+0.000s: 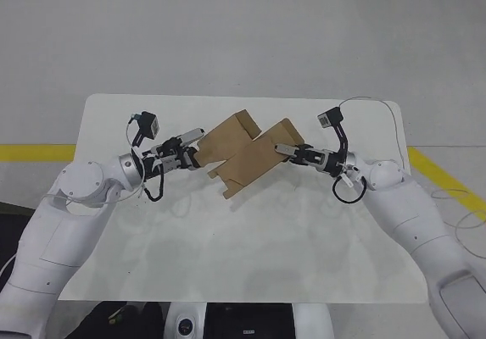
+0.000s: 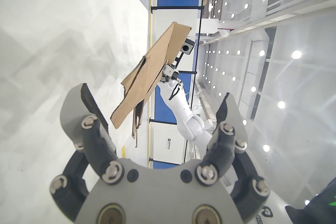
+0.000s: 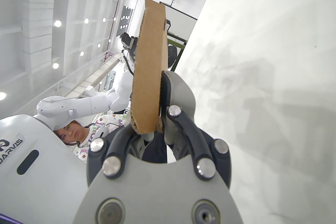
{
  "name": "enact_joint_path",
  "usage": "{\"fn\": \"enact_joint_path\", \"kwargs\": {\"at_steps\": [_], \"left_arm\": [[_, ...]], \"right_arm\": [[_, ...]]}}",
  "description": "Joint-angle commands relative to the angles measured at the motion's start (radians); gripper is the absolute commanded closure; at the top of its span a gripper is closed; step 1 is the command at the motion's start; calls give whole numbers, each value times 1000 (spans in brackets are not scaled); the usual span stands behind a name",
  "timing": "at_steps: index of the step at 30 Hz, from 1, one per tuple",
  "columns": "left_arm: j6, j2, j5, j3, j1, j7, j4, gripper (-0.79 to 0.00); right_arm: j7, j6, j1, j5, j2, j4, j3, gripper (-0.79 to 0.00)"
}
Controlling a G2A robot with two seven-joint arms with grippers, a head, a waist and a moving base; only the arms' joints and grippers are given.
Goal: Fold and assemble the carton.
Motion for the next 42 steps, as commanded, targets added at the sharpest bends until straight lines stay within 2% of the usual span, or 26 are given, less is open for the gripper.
{"fn": "enact_joint_path", "kwargs": {"at_steps": [1, 10, 18, 26, 36, 37, 38, 40, 42], "left_arm": [[29, -1, -28, -7, 0, -5, -2, -785], [115, -2, -101, -37, 0, -42, -22, -785], [124, -7, -137, -44, -2, -42, -44, -785], [75, -21, -98, -7, -5, 29, -49, -785], [18, -27, -33, -3, 0, 49, -26, -785], [12, -28, -26, -3, 1, 52, -23, -779], [5, -28, -17, -3, 1, 55, -22, -702], [-8, -29, -3, -2, 4, 60, -17, -613], [-23, -30, 9, -3, 5, 60, -14, -619]], "right_arm": [[-4, -1, 0, -9, -3, 4, 4, 0], [-6, -1, 1, -54, -13, 19, 19, 0], [-4, 3, 3, -81, -25, 15, 23, 0], [11, 0, 10, -80, -39, 17, 29, 0], [27, -5, 11, -76, -52, 23, 38, 0], [28, -5, 11, -76, -54, 25, 39, 0], [30, -5, 12, -75, -56, 27, 39, 0], [34, -6, 13, -75, -59, 31, 41, 0], [37, -8, 14, -74, -62, 36, 42, 0]]}}
